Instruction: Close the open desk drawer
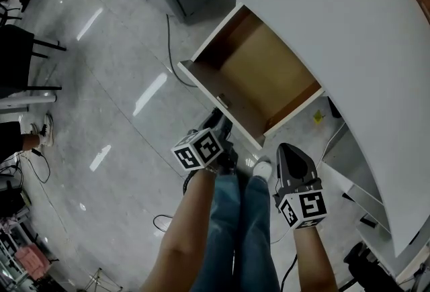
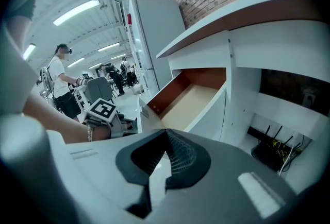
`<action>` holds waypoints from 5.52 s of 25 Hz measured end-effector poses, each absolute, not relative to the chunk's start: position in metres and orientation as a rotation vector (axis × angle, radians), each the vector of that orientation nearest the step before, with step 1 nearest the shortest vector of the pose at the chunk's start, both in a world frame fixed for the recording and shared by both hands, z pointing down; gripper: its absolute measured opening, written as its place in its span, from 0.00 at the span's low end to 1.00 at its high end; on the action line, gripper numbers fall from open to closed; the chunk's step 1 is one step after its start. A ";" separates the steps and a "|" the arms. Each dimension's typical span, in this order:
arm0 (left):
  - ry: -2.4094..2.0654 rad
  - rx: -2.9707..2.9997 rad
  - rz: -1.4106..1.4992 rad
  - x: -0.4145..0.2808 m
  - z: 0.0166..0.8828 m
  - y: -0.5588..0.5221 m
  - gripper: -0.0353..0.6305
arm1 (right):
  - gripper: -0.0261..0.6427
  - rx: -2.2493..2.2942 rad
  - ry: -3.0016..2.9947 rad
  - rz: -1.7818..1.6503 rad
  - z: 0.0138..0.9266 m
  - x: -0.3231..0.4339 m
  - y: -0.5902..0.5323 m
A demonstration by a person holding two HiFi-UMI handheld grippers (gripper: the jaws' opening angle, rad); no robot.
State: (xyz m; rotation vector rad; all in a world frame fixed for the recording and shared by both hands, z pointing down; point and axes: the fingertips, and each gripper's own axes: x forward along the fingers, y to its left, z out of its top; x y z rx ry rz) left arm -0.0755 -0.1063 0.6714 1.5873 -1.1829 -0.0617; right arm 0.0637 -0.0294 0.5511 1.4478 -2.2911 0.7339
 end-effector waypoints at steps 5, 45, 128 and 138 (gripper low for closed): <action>-1.163 1.552 -0.056 -0.073 0.687 -0.116 0.21 | 0.04 1.457 -2.291 0.751 0.555 0.064 -0.035; -0.783 1.528 -0.589 -0.057 0.621 -0.132 0.09 | 0.04 1.486 -2.304 0.707 0.508 0.071 -0.060; -0.778 1.530 -0.493 0.035 0.578 -0.216 0.21 | 0.03 2.178 -1.706 0.541 0.520 0.127 -0.081; -0.785 1.555 -0.437 0.059 0.579 -0.242 0.22 | 0.03 2.209 -1.683 0.552 0.519 0.139 -0.099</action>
